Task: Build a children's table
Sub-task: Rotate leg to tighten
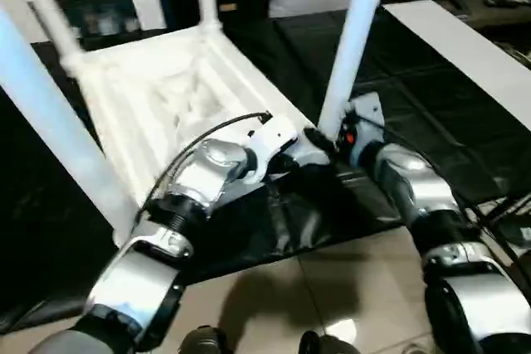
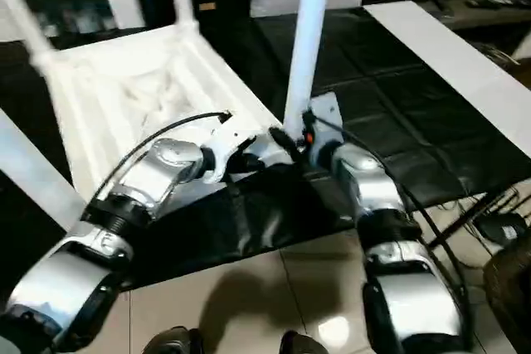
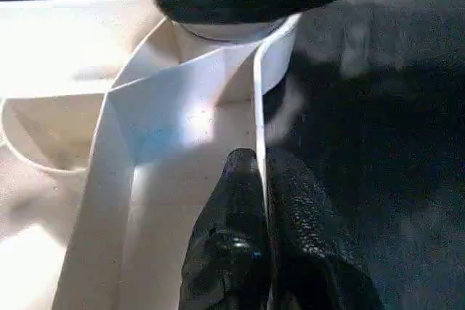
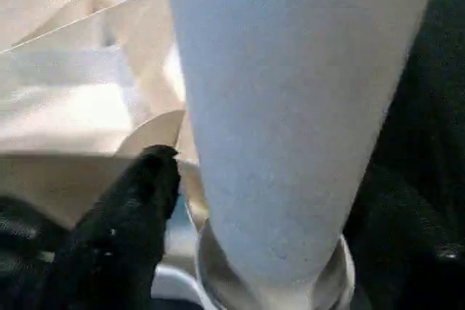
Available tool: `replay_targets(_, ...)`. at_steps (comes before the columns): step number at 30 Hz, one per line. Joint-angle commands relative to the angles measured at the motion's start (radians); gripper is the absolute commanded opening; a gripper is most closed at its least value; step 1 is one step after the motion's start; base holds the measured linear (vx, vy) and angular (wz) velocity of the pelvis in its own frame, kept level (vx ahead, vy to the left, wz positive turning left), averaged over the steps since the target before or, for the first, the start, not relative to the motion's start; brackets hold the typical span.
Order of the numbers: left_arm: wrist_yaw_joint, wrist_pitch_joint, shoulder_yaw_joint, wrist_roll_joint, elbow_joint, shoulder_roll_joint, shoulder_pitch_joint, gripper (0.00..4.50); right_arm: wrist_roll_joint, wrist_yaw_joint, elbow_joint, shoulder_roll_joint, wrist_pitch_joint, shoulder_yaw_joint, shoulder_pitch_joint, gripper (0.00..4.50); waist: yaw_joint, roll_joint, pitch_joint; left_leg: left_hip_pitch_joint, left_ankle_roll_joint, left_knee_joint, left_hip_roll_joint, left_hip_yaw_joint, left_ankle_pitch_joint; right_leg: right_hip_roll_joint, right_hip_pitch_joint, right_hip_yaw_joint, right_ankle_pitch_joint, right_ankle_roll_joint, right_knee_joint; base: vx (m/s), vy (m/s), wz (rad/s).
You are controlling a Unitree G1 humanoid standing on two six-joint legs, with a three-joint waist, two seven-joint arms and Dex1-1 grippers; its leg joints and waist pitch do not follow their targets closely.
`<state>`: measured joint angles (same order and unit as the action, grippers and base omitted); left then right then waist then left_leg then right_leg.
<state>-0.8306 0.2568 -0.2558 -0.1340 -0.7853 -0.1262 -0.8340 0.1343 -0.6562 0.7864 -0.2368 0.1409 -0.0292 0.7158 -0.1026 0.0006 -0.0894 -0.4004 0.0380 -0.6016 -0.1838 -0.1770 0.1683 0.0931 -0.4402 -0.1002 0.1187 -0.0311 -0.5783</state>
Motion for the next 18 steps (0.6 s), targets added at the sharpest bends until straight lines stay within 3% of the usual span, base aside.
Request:
replay_targets(1,-0.073,-0.06,-0.032,-0.008,0.014,-0.02,-0.013,0.0,0.015,-0.09,-0.039,-0.053,-0.021,0.0,-0.017,3.85,-0.002,-0.001,0.094,0.036,-0.083,0.066,-0.047,0.008,0.205,0.062,0.075,0.044,0.261,-0.23,0.06,0.0,0.0,0.0)
replay_targets(3,-0.119,-0.095,-0.051,-0.012,0.008,-0.045,-0.011,0.0,0.023,-0.159,-0.054,-0.087,-0.037,0.008,-0.031,3.89,-0.007,-0.001,0.095,0.033,-0.066,0.067,-0.047,0.009,0.218,0.063,0.077,0.045,0.268,-0.223,0.058,0.0,0.0,0.0)
replay_targets(7,-0.232,-0.158,-0.091,-0.024,0.003,-0.095,-0.003,0.0,0.032,-0.307,-0.09,-0.164,-0.049,0.032,-0.059,4.31,-0.014,-0.005,0.095,0.032,-0.066,0.066,-0.046,0.008,0.229,0.066,0.077,0.044,0.292,-0.211,0.061,0.0,0.0,0.0)
replay_targets(13,-0.35,-0.214,-0.126,-0.014,0.019,-0.135,0.012,0.0,0.041,-0.458,-0.133,-0.227,-0.046,0.063,-0.087,4.31,-0.028,-0.007,0.1,0.027,-0.075,0.062,-0.049,0.008,0.189,0.068,0.079,0.045,0.271,-0.218,0.053,0.0,0.0,0.0)
replay_targets(18,-0.492,-0.269,-0.162,0.018,0.067,-0.171,0.042,0.0,0.031,-0.52,-0.143,-0.252,-0.1,0.085,-0.092,4.31,-0.04,-0.006,0.102,0.027,-0.077,0.06,-0.052,0.007,0.177,0.07,0.076,0.045,0.25,-0.231,0.045,0.0,0.0,0.0)
